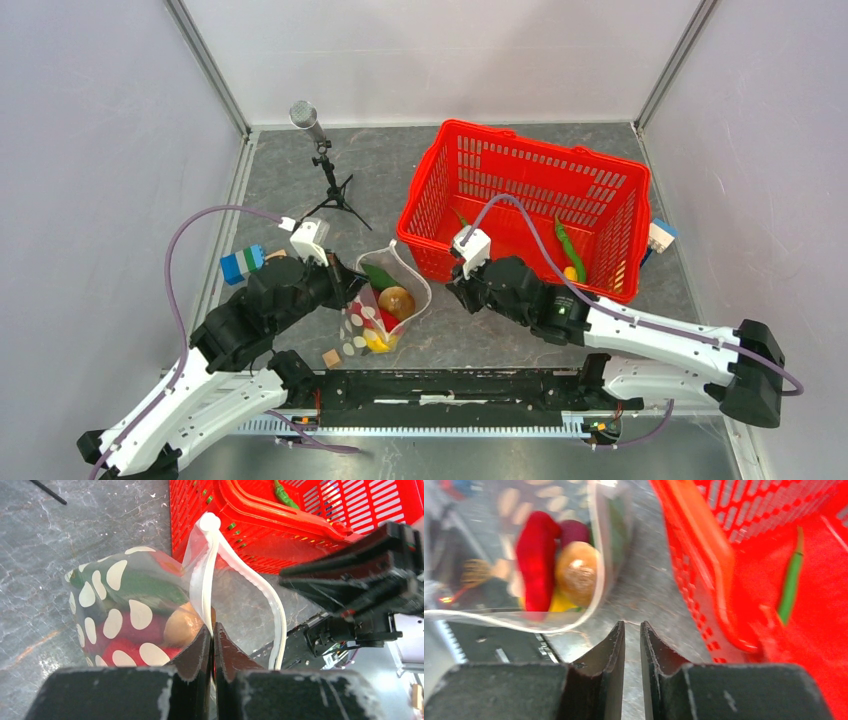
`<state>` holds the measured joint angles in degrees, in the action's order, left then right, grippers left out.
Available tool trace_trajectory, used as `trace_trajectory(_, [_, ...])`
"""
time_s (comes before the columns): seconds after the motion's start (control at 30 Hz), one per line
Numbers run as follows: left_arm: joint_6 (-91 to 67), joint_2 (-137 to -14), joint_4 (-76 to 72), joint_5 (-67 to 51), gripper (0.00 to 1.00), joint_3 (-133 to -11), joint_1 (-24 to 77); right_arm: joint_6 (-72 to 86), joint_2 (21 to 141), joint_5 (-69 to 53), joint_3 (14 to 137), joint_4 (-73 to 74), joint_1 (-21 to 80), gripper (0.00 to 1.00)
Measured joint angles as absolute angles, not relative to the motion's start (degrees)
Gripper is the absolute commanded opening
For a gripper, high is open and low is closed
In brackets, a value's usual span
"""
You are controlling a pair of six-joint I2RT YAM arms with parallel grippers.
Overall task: Place the food in the zip-top bag and seal the zipper
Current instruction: Move the bin to the center of the board, then zip the zipper food storage bag at the center of the board.
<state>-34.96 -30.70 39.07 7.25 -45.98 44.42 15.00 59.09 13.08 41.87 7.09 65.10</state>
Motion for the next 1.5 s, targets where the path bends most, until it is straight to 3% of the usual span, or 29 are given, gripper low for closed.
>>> trace_trajectory(0.3, [-25.9,-33.5,40.9,-2.4,0.09,-49.3,44.4,11.4,64.6,20.2,42.0,6.9,51.7,0.21])
trace_trajectory(0.37, [-24.4,-34.6,41.3,-5.5,0.09,-50.1,44.4,10.4,64.7,20.5,42.2,5.5,48.9,0.31])
trace_trajectory(0.5, [-21.8,-37.8,41.7,-13.1,0.09,-51.1,44.4,7.7,67.1,20.4,44.9,4.8,46.6,0.37])
trace_trajectory(0.63, [-18.2,-42.5,43.1,-21.6,0.09,-53.7,44.4,4.4,66.4,13.4,44.3,4.2,45.6,0.5])
trace_trajectory(0.87, [-8.4,-48.0,50.3,-30.0,0.09,-61.5,44.4,-1.4,43.8,-3.7,29.2,-0.8,45.3,0.77])
trace_trajectory(1.03, [-1.5,-49.2,54.7,-33.5,0.08,-65.4,44.4,-8.3,35.2,-16.5,25.3,-4.6,45.3,0.8])
trace_trajectory(1.33, [3.2,-52.8,58.2,-35.2,0.08,-66.3,44.4,-15.3,34.0,-37.9,19.9,-7.7,45.4,0.8])
trace_trajectory(1.5, [3.0,-52.8,57.8,-32.8,0.08,-66.3,44.4,-14.1,34.9,-39.7,19.9,-10.7,49.6,0.8])
